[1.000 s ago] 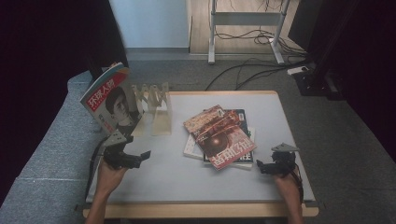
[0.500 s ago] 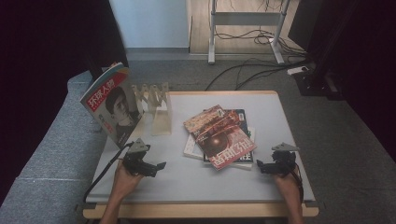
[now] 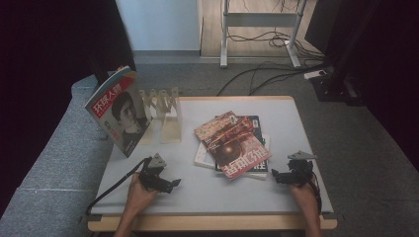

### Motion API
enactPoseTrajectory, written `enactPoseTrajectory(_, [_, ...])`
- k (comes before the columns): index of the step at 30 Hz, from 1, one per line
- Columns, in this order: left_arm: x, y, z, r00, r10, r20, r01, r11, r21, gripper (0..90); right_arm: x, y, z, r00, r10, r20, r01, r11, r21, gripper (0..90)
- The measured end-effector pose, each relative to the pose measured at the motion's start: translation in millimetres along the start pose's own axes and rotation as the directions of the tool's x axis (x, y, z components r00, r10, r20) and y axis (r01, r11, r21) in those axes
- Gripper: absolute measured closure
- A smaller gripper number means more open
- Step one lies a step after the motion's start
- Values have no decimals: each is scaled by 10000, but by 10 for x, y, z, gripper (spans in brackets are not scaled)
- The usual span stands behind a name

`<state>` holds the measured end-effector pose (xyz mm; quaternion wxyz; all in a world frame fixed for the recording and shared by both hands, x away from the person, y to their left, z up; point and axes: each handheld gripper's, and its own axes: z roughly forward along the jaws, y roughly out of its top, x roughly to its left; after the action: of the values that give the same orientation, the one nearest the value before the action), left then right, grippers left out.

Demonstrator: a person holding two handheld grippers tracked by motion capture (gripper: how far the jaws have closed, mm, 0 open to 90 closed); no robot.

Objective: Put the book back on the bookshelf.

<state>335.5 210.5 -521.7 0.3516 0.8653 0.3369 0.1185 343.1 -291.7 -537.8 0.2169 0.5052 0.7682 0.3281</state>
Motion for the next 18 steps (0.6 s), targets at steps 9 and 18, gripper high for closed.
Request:
enactPoseTrajectory(9, [-33,-24,69,9998,101,-143,-96,9991,405,0,-3,4,-2,10000,17,-51,-17,10000,44,0])
enactPoseTrajectory(18, [-39,-28,71,9997,135,-186,-128,9991,401,0,14,70,-56,9992,-270,-294,270,9996,-12,29])
